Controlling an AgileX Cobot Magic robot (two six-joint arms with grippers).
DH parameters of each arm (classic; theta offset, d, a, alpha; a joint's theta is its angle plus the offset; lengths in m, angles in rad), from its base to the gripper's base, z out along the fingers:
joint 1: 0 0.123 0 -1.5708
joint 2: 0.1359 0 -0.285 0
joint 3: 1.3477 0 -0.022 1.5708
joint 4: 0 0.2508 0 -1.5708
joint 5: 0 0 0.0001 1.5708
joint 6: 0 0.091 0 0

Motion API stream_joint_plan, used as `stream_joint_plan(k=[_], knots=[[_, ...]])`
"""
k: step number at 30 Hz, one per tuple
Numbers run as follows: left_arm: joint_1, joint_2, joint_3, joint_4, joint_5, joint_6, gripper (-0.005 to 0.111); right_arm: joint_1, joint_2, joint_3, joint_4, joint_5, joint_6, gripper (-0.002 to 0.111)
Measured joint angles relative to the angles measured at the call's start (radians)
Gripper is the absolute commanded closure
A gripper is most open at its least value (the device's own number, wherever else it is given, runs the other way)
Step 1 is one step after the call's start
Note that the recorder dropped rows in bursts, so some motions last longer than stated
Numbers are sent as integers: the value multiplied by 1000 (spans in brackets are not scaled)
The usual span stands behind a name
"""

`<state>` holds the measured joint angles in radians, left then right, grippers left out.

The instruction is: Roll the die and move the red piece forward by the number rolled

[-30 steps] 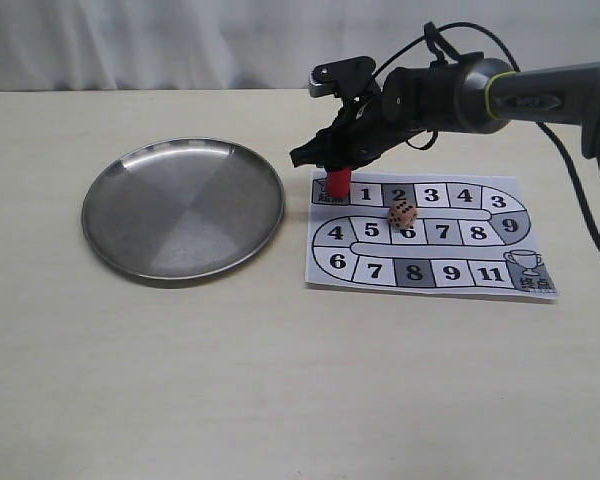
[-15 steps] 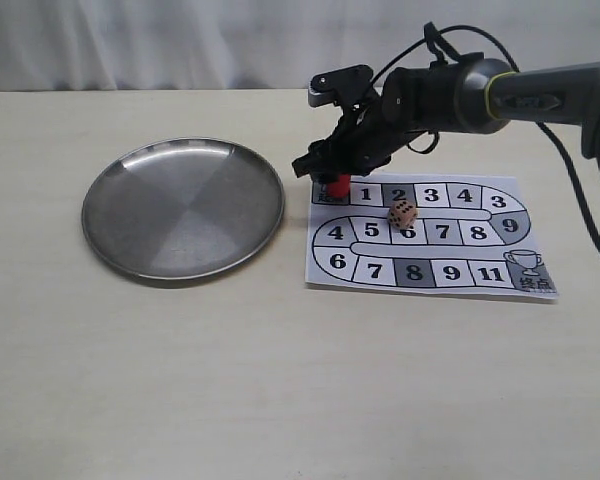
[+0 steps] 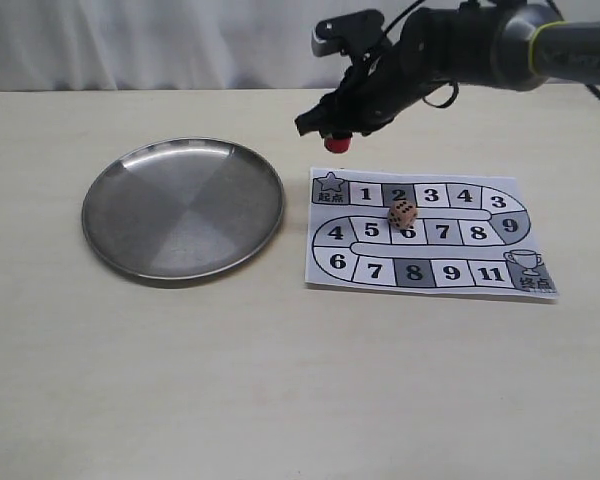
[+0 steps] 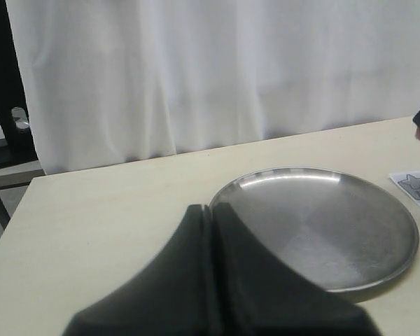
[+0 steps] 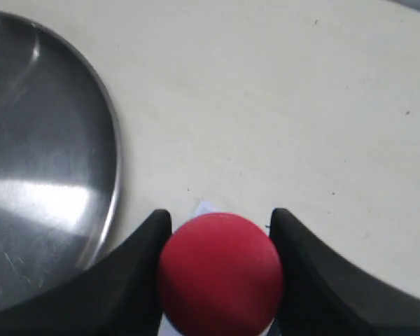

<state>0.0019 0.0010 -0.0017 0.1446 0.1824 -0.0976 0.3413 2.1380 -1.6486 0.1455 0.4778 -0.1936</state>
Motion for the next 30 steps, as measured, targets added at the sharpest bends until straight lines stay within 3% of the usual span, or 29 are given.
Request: stream_joint_plan(k=[10,18,30], knots=[[0,0,0,0,0,0,107,-59,-35,14,0,79,2,104],[0,0,0,0,0,0,107,-68,80,113,0,25,-2,104],[0,0,0,0,0,0,107,-68,79,113,0,8,-1,104]])
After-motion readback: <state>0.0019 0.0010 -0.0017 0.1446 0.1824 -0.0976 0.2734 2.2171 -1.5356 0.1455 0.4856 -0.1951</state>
